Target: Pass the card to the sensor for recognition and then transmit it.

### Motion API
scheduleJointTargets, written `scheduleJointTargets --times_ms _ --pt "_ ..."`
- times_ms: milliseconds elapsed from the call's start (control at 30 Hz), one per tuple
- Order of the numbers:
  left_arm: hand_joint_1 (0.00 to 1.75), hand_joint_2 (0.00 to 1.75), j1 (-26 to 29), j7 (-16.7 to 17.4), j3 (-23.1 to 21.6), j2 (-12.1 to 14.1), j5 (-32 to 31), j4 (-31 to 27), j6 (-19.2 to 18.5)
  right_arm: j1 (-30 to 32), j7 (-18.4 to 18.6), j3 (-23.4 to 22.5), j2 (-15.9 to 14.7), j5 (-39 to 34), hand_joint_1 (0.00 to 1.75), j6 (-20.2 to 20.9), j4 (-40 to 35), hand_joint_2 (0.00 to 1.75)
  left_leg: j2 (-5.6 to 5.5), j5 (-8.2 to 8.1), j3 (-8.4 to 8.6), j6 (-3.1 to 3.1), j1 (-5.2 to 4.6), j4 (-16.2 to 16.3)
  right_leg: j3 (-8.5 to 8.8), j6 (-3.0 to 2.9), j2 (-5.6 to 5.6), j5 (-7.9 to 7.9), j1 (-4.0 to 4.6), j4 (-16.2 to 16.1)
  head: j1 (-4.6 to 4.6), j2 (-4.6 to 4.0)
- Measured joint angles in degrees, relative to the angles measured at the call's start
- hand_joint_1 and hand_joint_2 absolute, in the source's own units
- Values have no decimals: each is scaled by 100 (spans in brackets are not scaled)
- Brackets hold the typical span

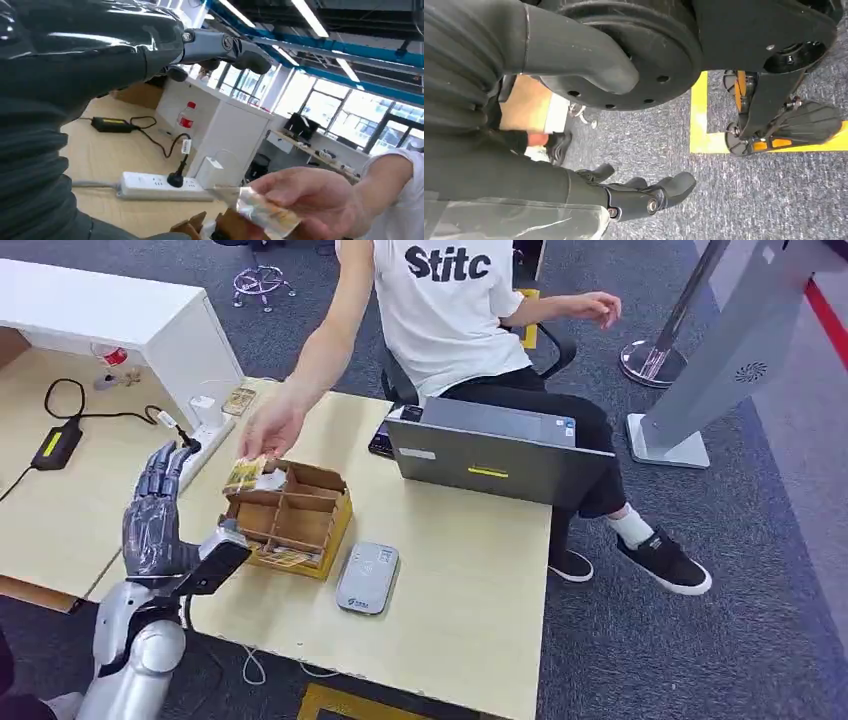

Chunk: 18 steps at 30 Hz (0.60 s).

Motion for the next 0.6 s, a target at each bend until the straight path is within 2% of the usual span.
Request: scheduleJointTargets --times_ms 167,200,233,400,600 --pt "0 175 -401 210 -245 166 -646 589 350 -20 59 77 0 116 0 9 0 175 1 0 0 0 0 0 -1 0 1 0 0 2 0 0" --pt "164 175 -479 247 -285 199 -784 712 438 -24 68 90 0 138 0 9 0 175 1 0 0 0 1 0 -1 0 2 0 0 2 -2 0" --pt "175 175 -583 302 -357 243 -935 858 532 -31 77 107 0 166 0 9 0 175 1 1 0 0 1 0 -1 0 1 0 0 3 2 0" --pt "175 175 -810 473 -534 378 -1573 1242 995 -48 116 155 0 298 0 11 0 175 5 1 0 -1 2 0 -3 0 6 0 1 5 0 0" --pt "175 175 -1014 621 -684 470 -2330 1498 1825 -75 181 236 0 498 0 18 0 175 8 0 -1 -1 2 0 -2 0 7 0 1 5 0 0"
